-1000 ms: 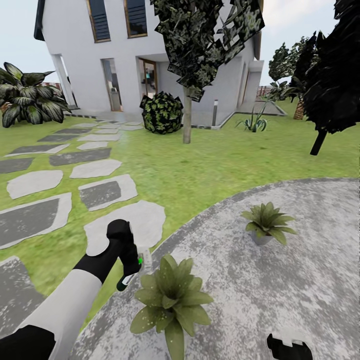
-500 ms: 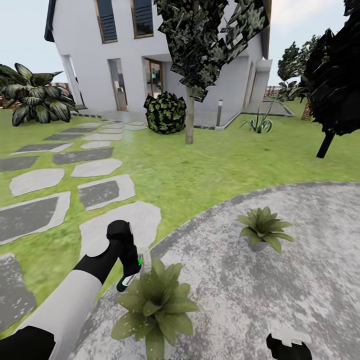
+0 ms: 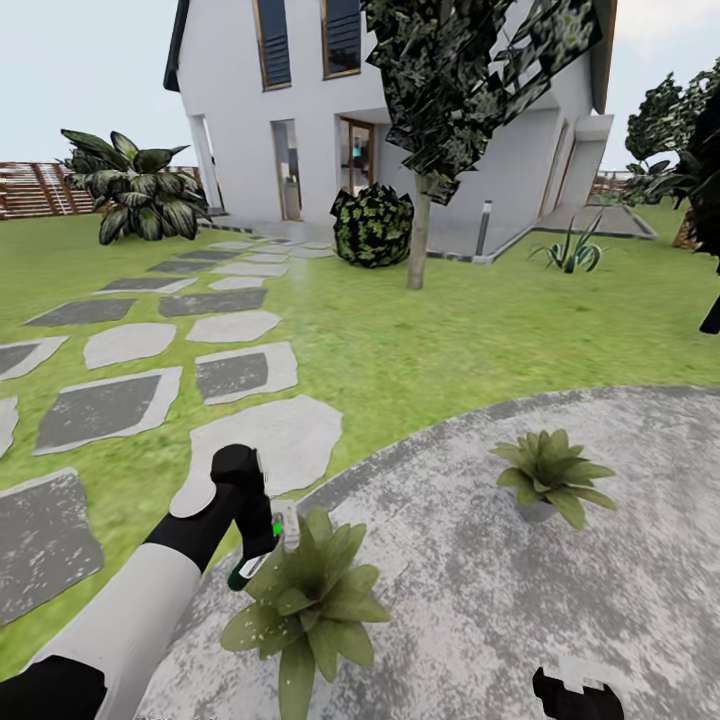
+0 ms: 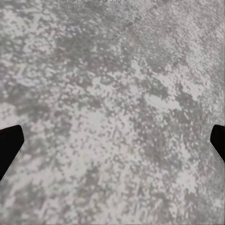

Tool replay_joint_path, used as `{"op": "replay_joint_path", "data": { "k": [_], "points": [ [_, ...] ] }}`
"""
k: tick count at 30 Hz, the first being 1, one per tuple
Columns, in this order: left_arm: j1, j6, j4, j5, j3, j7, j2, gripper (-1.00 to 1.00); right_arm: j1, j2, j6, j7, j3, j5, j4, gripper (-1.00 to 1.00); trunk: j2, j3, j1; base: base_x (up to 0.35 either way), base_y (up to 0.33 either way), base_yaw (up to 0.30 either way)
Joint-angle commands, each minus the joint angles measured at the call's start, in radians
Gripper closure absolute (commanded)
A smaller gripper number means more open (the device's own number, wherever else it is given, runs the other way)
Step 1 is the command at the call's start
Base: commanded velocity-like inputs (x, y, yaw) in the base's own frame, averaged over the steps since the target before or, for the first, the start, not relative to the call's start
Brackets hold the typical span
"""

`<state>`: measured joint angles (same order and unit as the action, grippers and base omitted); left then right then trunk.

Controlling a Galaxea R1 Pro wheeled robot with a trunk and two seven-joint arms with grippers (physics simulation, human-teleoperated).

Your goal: Pick up the pesticide atomizer in the garden and spray insectifuge to fully cover both potted plants in the garden.

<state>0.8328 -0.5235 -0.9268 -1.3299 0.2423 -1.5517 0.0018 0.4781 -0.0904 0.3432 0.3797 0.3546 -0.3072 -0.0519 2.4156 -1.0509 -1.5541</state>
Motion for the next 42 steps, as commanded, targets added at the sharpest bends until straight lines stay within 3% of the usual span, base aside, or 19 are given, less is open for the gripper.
{"op": "replay_joint_path", "data": {
  "k": [1,4,9,12,15,22,32,36,40,42],
  "points": [
    [0.000,-0.011,0.003,-0.004,0.003,-0.008,0.001,1.00,0.001,0.000,0.003,0.002,0.009,-0.010,0.001,-1.00,0.000,-0.001,0.000,0.092,-0.209,0.220],
    [-0.003,-0.008,0.011,-0.010,0.006,-0.019,0.004,1.00,0.001,-0.001,0.003,0.002,0.009,-0.009,0.001,-1.00,0.000,-0.001,0.000,0.093,-0.179,0.077],
    [-0.004,0.002,0.059,-0.065,0.003,-0.019,0.013,1.00,0.001,-0.002,0.003,0.002,0.009,-0.010,0.001,-1.00,0.000,-0.001,0.000,0.024,-0.038,0.011],
    [-0.006,0.003,0.077,-0.070,0.000,-0.019,0.035,1.00,0.001,-0.003,0.003,0.002,0.009,-0.010,0.001,-1.00,0.000,-0.001,0.000,0.001,-0.002,0.001],
    [-0.019,-0.005,0.096,-0.068,-0.007,-0.019,0.039,1.00,0.001,-0.006,0.003,0.002,0.009,-0.010,0.001,-1.00,0.000,-0.001,0.000,0.000,0.000,0.000],
    [-0.023,-0.012,0.104,-0.073,-0.013,-0.019,0.026,1.00,0.001,-0.007,0.003,0.002,0.009,-0.009,0.000,-1.00,0.000,-0.001,0.000,0.000,-0.154,0.011],
    [-0.025,-0.013,0.106,-0.073,-0.008,-0.019,0.036,1.00,0.001,-0.006,0.003,0.002,0.009,-0.009,0.000,-1.00,0.000,-0.001,0.000,-0.153,-0.221,0.227],
    [-0.072,-0.014,0.105,-0.070,-0.010,-0.019,0.038,1.00,0.001,-0.006,0.003,0.002,0.009,-0.009,0.000,-1.00,0.000,-0.001,0.000,-0.022,-0.017,0.012],
    [-0.074,-0.015,0.088,-0.071,-0.009,-0.019,0.024,1.00,0.001,-0.006,0.003,0.002,0.009,-0.010,0.000,-1.00,0.000,-0.001,0.000,0.000,0.000,0.000],
    [-0.065,-0.015,0.087,-0.073,-0.008,-0.019,0.001,1.00,0.001,-0.006,0.003,0.002,0.008,-0.010,0.000,-1.00,0.000,-0.001,0.000,0.000,0.000,0.000]
  ]
}}
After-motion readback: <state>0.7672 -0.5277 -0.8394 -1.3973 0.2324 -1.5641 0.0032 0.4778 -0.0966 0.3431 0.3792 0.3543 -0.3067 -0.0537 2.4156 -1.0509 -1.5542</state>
